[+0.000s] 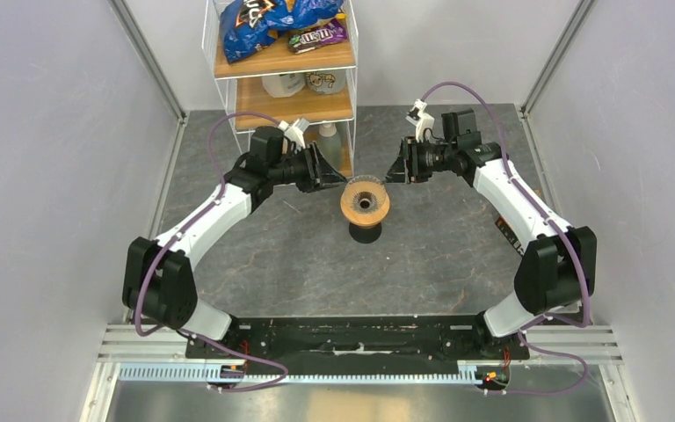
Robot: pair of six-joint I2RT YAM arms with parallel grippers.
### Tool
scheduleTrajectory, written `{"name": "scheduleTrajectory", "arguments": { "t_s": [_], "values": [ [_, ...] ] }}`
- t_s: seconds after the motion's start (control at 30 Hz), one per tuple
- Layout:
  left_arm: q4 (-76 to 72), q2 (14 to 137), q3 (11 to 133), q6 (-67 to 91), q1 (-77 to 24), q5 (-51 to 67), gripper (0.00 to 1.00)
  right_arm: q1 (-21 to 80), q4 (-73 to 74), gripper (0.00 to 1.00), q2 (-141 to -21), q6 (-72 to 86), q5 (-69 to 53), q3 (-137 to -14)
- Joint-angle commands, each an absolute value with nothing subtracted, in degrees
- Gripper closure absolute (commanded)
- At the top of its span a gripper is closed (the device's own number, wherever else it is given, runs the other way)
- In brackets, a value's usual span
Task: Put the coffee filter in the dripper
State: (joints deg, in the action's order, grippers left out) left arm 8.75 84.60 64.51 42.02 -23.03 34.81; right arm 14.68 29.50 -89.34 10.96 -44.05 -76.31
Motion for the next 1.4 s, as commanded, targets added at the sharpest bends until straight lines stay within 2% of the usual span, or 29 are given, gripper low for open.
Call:
{"name": "scheduleTrajectory", "arguments": {
  "t_s": [0.0,0.5,0.83,1.07,1.37],
  "values": [
    [6.1,86.1,64.9,43.6,-23.5,36.1,0.58,14.9,29.4,0.53,-90.3,11.4,-45.9,-76.9],
    [4.5,85.0,63.4,43.7,-24.4,37.3,0.61,15.0,30.4,0.56,-90.5,11.4,-46.8,-77.2],
    [4.0,84.6,62.7,44.0,-25.1,37.2,0.63,15.1,32.3,0.55,-88.8,10.0,-47.5,-77.1],
    [4.6,87.3,64.4,44.2,-25.4,37.4,0.72,15.3,32.6,0.6,-91.0,10.6,-47.1,-78.7],
    [6.0,90.1,66.6,44.2,-25.3,38.0,0.76,15.3,33.7,0.65,-92.5,10.6,-46.3,-79.8]
  ]
}}
